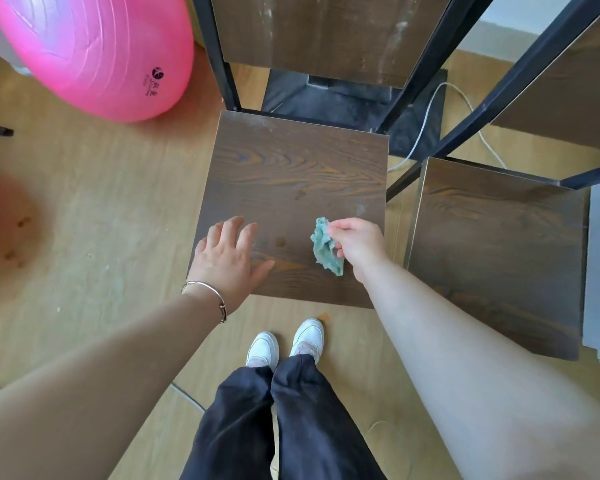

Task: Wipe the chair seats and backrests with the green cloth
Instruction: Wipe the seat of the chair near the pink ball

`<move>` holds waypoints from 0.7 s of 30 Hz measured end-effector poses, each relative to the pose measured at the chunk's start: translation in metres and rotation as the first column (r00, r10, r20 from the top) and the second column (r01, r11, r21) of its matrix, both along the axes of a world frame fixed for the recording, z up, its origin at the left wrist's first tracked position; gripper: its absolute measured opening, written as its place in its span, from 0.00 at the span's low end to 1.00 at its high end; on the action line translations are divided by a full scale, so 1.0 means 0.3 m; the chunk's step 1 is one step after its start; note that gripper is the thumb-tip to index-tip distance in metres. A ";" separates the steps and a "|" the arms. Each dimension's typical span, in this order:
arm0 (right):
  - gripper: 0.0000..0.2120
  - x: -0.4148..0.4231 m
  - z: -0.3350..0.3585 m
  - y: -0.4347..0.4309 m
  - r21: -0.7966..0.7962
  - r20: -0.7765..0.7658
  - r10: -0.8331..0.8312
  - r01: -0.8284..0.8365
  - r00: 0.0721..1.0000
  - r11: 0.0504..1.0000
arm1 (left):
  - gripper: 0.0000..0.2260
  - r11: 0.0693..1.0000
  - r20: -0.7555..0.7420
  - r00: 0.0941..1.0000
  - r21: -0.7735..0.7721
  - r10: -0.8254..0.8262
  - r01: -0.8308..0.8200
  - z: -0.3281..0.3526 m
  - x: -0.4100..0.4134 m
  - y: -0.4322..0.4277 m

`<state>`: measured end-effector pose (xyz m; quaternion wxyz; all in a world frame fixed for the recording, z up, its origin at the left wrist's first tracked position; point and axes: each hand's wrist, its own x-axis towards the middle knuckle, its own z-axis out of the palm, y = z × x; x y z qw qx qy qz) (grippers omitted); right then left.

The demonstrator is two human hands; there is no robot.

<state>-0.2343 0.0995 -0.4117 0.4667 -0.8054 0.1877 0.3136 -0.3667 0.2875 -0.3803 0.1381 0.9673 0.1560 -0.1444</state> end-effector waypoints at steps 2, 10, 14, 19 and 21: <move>0.04 0.011 0.005 0.007 0.096 -0.049 -0.027 0.031 0.998 0.995 | 0.31 1.000 -0.007 1.000 -0.026 0.015 -0.015 -0.001 0.021 -0.019; 0.06 0.004 -0.003 0.042 0.316 -0.175 -0.108 0.160 0.979 0.935 | 0.25 0.987 -0.021 0.999 -0.155 -0.042 0.038 -0.042 0.113 -0.099; 0.07 0.000 0.008 0.059 0.387 -0.208 -0.092 0.168 0.974 0.907 | 0.20 0.986 -0.009 0.998 -0.155 -0.066 0.064 -0.068 0.159 -0.101; 0.07 0.003 0.010 0.074 0.412 -0.215 -0.056 0.143 0.975 0.900 | 0.11 0.985 0.020 0.999 -0.170 -0.031 0.034 -0.088 0.182 -0.073; 0.09 0.009 0.018 0.068 0.441 -0.220 -0.036 0.132 0.975 0.888 | 0.09 0.974 0.021 0.998 -0.221 0.055 -0.049 -0.095 0.188 -0.053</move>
